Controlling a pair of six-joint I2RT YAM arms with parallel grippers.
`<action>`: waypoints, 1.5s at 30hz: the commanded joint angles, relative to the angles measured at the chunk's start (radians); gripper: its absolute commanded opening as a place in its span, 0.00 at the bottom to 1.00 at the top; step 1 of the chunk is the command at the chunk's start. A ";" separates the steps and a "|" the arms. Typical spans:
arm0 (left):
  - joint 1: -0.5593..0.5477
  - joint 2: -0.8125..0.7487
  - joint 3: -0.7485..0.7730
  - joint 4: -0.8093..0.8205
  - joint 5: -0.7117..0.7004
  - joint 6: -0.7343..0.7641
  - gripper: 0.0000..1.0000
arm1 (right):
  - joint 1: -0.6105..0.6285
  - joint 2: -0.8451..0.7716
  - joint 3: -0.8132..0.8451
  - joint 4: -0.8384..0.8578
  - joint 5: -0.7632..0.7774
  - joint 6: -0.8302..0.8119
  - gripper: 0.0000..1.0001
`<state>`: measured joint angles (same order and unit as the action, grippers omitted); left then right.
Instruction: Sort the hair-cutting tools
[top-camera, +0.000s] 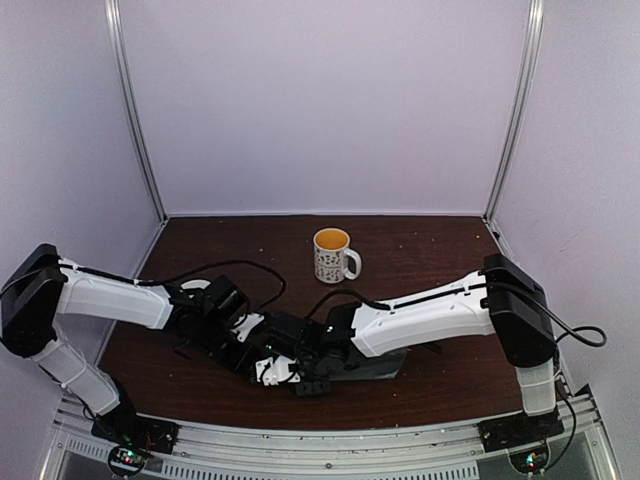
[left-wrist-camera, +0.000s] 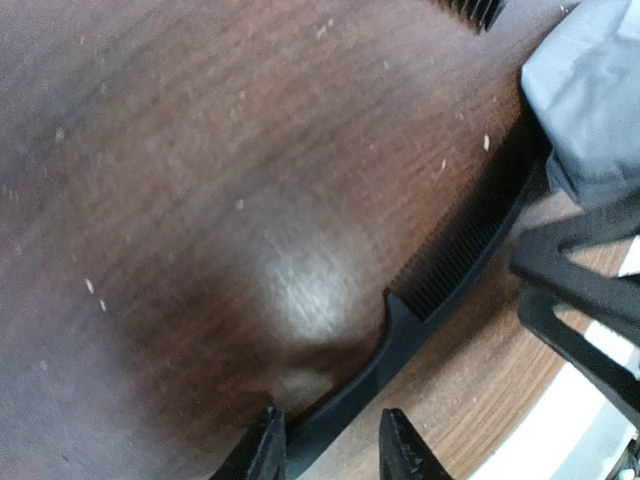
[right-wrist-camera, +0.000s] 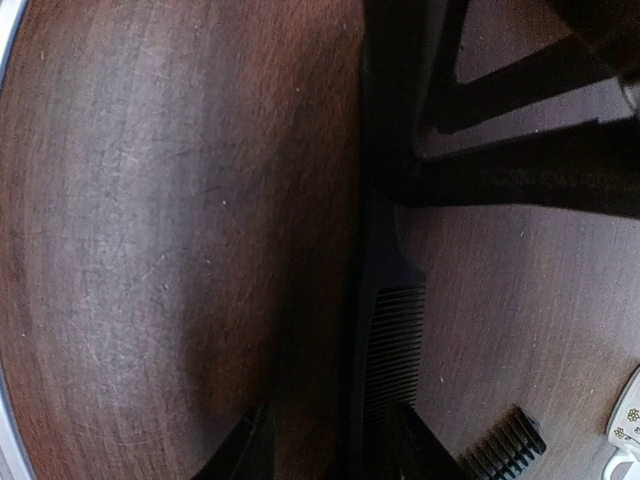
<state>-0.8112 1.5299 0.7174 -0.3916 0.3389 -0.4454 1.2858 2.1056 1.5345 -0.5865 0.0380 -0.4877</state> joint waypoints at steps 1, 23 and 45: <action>-0.018 -0.019 -0.077 -0.030 -0.023 -0.059 0.35 | -0.017 0.031 0.012 0.033 0.015 -0.028 0.38; -0.170 -0.096 -0.184 0.041 -0.188 -0.072 0.44 | -0.035 0.106 -0.080 0.006 -0.244 -0.271 0.21; -0.358 -0.397 -0.190 0.052 -0.531 -0.009 0.43 | -0.006 -0.336 -0.329 0.031 -0.264 -0.370 0.31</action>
<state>-1.1625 1.0737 0.5011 -0.3847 -0.1497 -0.5419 1.2739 1.9324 1.2594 -0.4664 -0.1974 -0.8448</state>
